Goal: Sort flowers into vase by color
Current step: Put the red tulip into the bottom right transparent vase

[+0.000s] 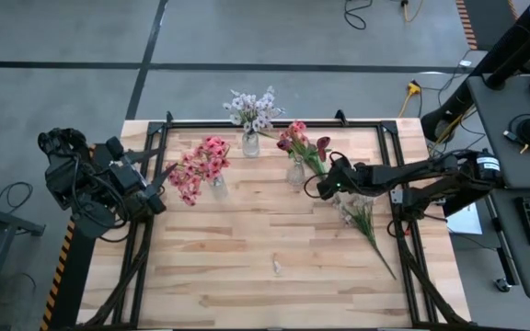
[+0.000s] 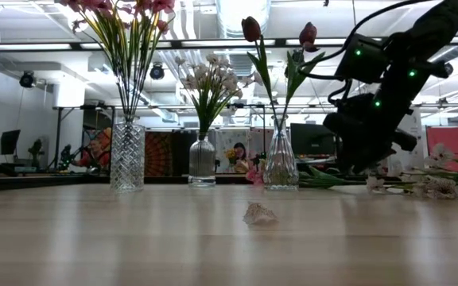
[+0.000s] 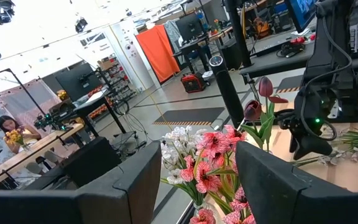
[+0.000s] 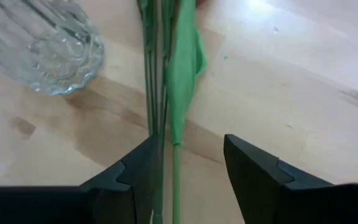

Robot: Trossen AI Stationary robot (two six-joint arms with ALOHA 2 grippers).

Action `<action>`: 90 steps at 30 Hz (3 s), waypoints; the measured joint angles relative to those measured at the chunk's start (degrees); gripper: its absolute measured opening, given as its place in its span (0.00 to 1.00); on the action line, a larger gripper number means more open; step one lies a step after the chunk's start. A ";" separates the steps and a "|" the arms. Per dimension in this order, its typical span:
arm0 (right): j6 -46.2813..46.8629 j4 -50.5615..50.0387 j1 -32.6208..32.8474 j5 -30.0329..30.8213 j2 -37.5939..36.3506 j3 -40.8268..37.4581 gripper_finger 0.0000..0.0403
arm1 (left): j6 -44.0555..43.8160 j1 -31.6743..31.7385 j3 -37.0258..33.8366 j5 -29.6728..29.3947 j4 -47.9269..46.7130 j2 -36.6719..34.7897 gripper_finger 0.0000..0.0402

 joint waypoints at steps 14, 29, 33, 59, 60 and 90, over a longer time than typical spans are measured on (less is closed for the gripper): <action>-0.44 1.29 -0.16 -1.32 5.81 -0.22 0.33 | -0.17 0.02 0.00 0.00 0.00 0.00 0.47; -1.38 2.23 -0.57 4.73 6.42 -0.30 0.04 | -0.60 0.00 0.00 0.00 0.01 -0.01 0.47; -0.01 2.16 -0.49 6.93 4.74 -0.31 0.03 | -0.61 0.00 0.01 0.00 0.01 0.00 0.47; -13.71 -15.90 3.28 27.10 -15.47 14.75 0.03 | -2.56 0.01 0.00 0.00 2.83 0.97 0.47; -15.90 -15.85 3.28 27.89 -16.33 16.10 0.03 | -2.56 0.01 0.00 -0.01 3.26 1.21 0.47; -59.53 38.77 5.68 3.44 -26.48 18.29 0.03 | -1.04 0.02 0.02 -0.52 4.14 3.74 0.47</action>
